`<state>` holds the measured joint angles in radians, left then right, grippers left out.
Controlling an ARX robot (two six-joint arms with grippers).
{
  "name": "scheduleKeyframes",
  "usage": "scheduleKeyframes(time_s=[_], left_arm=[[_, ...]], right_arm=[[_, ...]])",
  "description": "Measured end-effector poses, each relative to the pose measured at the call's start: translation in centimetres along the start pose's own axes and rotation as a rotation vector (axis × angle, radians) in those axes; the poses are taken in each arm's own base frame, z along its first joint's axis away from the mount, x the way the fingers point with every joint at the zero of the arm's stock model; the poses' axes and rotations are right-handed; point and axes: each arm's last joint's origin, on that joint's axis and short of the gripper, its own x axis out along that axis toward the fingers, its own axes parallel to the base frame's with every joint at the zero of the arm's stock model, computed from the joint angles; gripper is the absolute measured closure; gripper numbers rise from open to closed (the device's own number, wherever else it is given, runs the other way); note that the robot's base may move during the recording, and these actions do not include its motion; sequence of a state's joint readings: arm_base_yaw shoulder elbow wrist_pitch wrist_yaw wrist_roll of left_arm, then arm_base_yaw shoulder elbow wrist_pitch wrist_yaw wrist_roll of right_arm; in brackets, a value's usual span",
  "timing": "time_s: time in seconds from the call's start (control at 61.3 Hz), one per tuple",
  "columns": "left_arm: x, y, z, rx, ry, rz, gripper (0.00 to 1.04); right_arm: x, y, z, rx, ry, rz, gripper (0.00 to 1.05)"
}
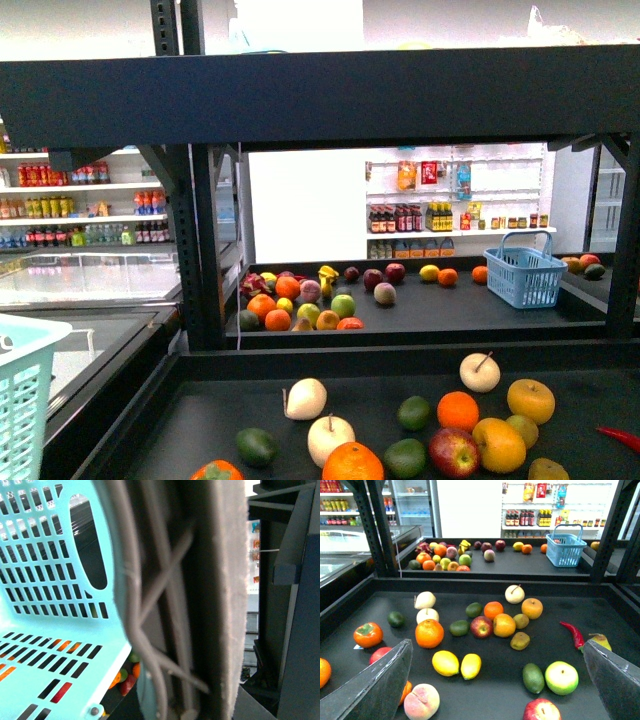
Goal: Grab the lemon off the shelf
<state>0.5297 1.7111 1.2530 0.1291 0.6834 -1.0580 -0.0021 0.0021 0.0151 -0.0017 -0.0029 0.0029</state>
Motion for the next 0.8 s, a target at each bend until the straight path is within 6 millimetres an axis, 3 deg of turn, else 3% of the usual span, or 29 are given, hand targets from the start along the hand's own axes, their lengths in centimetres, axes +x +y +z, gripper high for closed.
scheduleKeyframes(time_s=[0.163, 0.359, 0.571, 0.799], left_arm=[[-1.5, -3.5, -4.3, 0.202, 0.13, -0.105, 0.93], [-1.6, -6.6, -8.2, 0.343, 0.284, -0.263, 0.97], [0.0, -8.2, -12.2, 0.432, 0.414, -0.342, 0.98], [2.8, -9.7, -17.9, 0.483, 0.582, -0.403, 0.98]], right_arm=[[0.0, 0.0, 0.0, 0.0, 0.0, 0.0, 0.02], [0.0, 0.0, 0.0, 0.0, 0.0, 0.0, 0.02], [0.0, 0.0, 0.0, 0.0, 0.0, 0.0, 0.02], [0.0, 0.0, 0.0, 0.0, 0.0, 0.0, 0.02]])
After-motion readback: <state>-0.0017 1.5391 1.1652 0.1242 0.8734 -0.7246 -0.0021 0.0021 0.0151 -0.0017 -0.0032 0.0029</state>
